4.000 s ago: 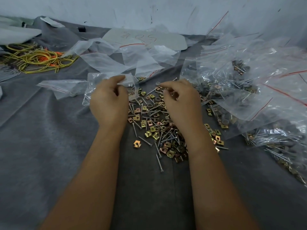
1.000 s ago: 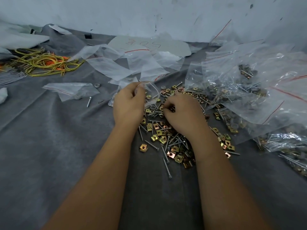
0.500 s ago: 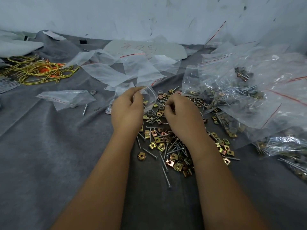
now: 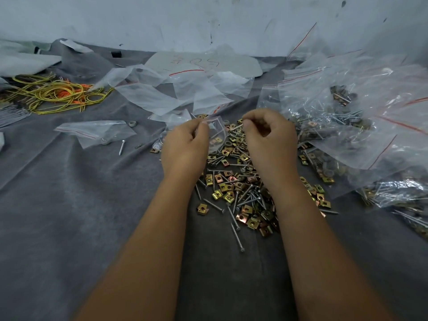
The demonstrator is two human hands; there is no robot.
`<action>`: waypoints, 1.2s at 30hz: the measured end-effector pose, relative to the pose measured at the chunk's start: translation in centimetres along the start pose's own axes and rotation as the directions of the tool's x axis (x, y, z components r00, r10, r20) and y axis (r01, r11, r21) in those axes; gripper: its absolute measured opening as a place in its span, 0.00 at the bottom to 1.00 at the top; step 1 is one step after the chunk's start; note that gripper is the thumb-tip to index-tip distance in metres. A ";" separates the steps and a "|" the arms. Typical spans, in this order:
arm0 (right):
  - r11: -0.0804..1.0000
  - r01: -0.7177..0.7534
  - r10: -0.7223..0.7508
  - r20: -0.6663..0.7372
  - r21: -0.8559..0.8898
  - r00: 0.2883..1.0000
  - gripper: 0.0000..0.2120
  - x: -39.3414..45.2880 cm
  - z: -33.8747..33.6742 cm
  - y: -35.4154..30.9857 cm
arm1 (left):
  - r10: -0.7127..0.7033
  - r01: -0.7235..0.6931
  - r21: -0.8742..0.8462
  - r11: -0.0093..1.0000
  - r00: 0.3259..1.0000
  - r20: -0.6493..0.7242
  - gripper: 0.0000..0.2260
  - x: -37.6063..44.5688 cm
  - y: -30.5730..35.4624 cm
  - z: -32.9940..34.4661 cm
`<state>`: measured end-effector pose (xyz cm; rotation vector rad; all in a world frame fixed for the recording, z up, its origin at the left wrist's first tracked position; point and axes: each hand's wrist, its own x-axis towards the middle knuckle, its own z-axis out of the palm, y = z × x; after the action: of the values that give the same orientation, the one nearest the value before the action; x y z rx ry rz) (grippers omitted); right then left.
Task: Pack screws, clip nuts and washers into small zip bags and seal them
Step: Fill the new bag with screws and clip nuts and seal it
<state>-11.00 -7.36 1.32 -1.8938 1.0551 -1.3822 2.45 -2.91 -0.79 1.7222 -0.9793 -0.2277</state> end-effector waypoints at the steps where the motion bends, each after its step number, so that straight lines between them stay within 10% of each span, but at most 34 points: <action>1: 0.999 -0.005 0.006 -0.011 0.054 1.000 0.05 0.0 0.2 -0.2 | 0.012 -0.012 0.018 1.000 1.000 0.004 0.13 0.0 0.0 0.1; 7: 1.000 -0.012 0.006 0.222 0.024 0.975 0.12 -0.5 1.4 -0.3 | 0.080 -0.080 0.053 0.995 0.997 0.009 0.14 -0.4 0.2 0.0; 11: 0.994 -0.090 0.083 0.097 0.065 0.992 0.13 0.1 0.1 -0.1 | -0.013 0.028 0.094 0.995 0.989 -0.149 0.16 0.4 -0.1 -0.1; 19: 0.788 0.153 0.236 0.522 -0.597 0.820 0.20 0.2 -0.7 0.6 | -0.024 0.032 0.042 0.999 0.985 -0.171 0.17 0.4 -0.2 0.1; 36: 0.850 0.159 -0.008 0.290 -0.502 0.957 0.04 0.0 -0.2 1.0 | -0.047 0.044 -0.026 0.999 0.992 -0.117 0.15 0.4 -0.3 0.3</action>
<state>-11.44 -7.94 0.55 -2.4642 1.3045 -0.8758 2.68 -3.37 -1.00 1.7174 -0.8492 -0.1647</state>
